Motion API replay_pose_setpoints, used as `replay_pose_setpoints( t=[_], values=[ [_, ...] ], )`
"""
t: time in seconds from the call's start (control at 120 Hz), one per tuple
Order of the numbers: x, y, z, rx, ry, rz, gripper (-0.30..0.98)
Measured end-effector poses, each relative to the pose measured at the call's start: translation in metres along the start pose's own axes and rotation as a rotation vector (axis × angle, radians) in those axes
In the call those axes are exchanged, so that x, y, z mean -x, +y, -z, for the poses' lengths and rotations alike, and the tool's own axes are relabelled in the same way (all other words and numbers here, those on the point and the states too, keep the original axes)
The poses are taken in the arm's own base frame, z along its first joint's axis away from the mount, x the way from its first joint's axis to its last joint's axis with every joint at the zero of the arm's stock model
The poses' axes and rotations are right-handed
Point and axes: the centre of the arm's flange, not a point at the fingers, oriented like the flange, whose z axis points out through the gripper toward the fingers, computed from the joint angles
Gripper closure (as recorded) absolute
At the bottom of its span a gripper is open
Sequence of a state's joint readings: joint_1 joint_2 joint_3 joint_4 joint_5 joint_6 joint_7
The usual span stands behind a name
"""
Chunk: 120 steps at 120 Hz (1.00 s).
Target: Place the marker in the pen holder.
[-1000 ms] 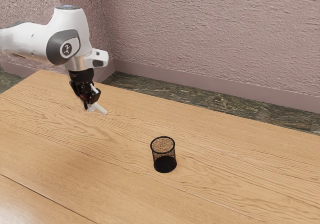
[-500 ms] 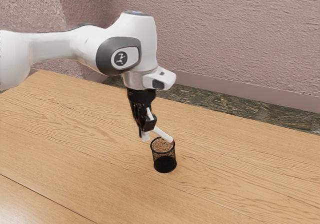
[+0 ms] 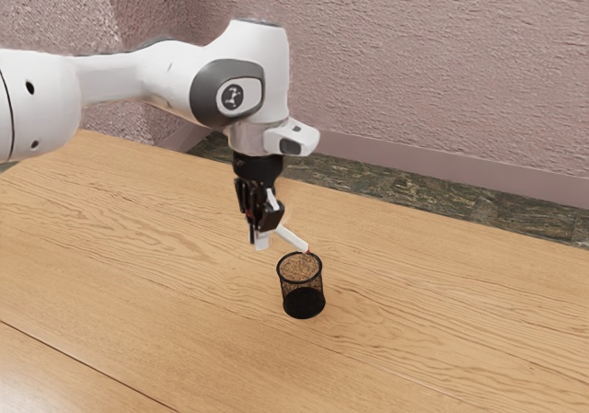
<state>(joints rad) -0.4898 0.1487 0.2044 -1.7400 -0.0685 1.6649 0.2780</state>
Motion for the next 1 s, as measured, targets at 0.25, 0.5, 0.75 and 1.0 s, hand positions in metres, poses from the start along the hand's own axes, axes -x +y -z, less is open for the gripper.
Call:
replay_pose_setpoints(
  t=[0.25, 0.5, 0.75, 1.0],
  values=[
    [0.015, -0.012, -0.02, 0.01, -0.07, 0.013, 0.74],
    [0.015, -0.012, -0.037, 0.0, -0.112, -0.001, 0.74],
    [0.021, -0.027, -0.026, -0.017, -0.091, 0.009, 0.74],
    [0.004, -0.042, -0.034, -0.034, -0.086, 0.007, 0.74]
  ],
)
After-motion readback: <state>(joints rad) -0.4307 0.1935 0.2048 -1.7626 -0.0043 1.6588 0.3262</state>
